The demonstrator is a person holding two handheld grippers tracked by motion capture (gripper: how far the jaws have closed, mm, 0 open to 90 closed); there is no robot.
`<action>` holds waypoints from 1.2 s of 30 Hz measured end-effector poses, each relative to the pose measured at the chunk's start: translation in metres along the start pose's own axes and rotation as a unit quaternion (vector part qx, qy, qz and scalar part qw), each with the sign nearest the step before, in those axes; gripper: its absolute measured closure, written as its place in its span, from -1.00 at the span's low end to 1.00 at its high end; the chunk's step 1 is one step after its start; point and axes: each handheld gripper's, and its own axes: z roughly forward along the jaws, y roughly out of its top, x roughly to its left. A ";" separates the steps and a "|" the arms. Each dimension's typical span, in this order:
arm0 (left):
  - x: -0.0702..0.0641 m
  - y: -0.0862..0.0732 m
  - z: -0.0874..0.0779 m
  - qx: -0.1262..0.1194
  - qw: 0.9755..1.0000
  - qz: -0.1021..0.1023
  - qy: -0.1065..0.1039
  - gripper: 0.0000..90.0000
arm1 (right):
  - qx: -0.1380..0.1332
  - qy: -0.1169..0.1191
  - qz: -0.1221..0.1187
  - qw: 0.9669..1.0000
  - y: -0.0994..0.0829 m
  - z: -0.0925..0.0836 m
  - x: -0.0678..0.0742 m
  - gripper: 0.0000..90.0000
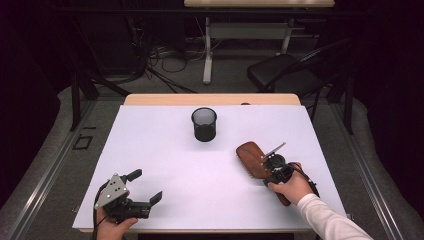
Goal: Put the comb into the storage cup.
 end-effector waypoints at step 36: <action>0.000 0.000 0.000 0.001 1.000 0.001 0.002 -0.98 | -0.070 0.007 0.004 0.998 -0.009 -0.008 -0.005 0.61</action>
